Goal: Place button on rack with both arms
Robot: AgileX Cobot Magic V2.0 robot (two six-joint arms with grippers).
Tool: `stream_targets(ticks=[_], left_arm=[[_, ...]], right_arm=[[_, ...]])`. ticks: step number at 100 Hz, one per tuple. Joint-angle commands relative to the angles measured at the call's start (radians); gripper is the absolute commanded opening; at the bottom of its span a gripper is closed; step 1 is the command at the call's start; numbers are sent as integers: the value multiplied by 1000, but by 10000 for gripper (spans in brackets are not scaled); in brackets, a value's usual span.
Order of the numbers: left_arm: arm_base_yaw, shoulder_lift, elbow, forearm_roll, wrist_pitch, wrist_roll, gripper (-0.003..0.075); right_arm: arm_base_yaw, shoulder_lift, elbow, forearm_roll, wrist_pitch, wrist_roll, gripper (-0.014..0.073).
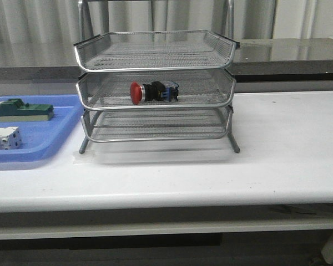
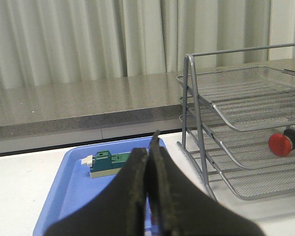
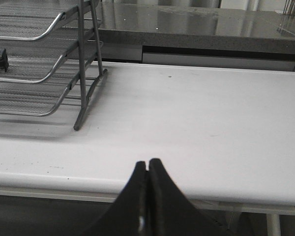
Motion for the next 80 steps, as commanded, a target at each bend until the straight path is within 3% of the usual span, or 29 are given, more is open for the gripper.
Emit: stream_targets(ticks=[1,21,33,53,80], left_arm=[[2,7,-29,-6,-71,-7,-20],[2,7,-29,5,-68,-7,-20],[2,7,-29,113,8,-19,-20],[23,-23,-29,332,127,-287,-20],[101,-195,36,346,165,-326,-20]], right_arm=[[-4,-17,3,-15,-84,-2,-56],[-4,-17,3,-15,-84,-2,-56],[-4,-17,3,-15,-84,-2,-56],[-4,-17,3,-15,-84,-2,-56],[-4,-17,3,-15,-84,-2,-56]])
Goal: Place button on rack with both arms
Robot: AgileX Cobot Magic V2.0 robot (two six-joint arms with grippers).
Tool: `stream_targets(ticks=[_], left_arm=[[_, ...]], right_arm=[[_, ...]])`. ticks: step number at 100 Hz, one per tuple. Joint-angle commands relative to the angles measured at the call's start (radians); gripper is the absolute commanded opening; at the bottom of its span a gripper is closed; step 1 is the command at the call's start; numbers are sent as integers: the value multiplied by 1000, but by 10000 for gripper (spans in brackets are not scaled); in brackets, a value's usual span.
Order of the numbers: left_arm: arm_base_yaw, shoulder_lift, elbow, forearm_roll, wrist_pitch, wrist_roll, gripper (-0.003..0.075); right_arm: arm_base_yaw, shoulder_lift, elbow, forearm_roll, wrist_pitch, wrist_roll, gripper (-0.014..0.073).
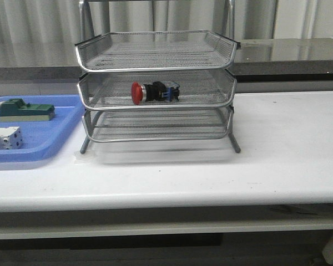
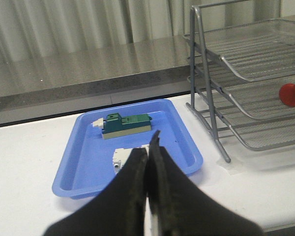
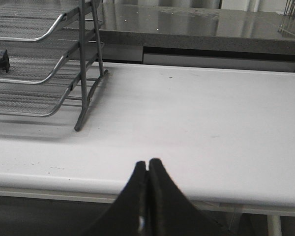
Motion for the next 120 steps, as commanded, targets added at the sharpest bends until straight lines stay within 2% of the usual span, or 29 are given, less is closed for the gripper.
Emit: stream_targets(ticks=[1,10,42,120], left_arm=[[23,-41,-4,8,-61,-35,-20],[43,-93,23,8,-59,-46,-20],[51,-90,112,16,-75,-117,-20],[51,-90,112,38,-112,-117,-20]], right_arm=[[-4,-17,3,-15,-82,-2,-56],[-4,-17,3,-15,-82,-2,-56],[-4,-17,3,-15,-82,-2,-56],[-4,-17,3,-15,-82,-2,-56]])
